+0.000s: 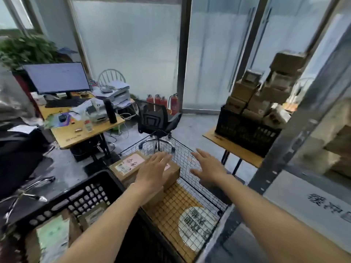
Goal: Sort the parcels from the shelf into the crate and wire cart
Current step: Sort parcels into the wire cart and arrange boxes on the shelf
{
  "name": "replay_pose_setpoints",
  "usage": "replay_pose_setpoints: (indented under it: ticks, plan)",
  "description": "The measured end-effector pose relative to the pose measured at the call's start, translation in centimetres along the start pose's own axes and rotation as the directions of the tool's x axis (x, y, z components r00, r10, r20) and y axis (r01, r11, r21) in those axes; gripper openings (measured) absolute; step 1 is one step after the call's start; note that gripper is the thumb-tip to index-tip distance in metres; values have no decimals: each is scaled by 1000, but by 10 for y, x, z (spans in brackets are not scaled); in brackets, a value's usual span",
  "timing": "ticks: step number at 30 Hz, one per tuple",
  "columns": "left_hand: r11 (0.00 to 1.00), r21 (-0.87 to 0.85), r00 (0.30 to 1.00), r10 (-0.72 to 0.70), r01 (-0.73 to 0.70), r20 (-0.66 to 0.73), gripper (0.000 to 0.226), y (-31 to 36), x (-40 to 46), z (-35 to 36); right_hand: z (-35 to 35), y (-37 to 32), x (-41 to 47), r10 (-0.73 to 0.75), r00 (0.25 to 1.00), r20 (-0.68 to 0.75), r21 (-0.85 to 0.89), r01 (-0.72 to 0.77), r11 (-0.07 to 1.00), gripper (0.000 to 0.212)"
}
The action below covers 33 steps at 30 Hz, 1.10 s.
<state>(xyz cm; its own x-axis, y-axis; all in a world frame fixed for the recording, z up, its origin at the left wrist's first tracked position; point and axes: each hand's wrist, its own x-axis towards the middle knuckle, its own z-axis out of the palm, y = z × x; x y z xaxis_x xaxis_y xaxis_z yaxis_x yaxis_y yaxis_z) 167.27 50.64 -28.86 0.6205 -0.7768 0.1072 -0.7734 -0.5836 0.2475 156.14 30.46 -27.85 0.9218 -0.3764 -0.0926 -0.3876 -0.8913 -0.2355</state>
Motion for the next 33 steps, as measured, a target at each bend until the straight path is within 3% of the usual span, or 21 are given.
replay_pose_setpoints:
  ticks: [7,16,24,33]
  plan:
    - [981,-6,977,195,-196,-83,72,104,-36,-94,-105,2,-146,115,979,-168,-124,-137,983,79]
    - [885,18,867,460,-465,-193,70,295,-89,-158,-217,64,-355,285,894,-346,-173,-359,917,79]
    - [736,-36,723,653,-676,-226,72,508,-177,-166,-269,143,-603,438,721,-537,-106,-573,813,75]
    - [516,-133,533,818,-846,-215,73,742,-343,-133,-267,206,-905,600,520,-608,-33,-772,635,71]
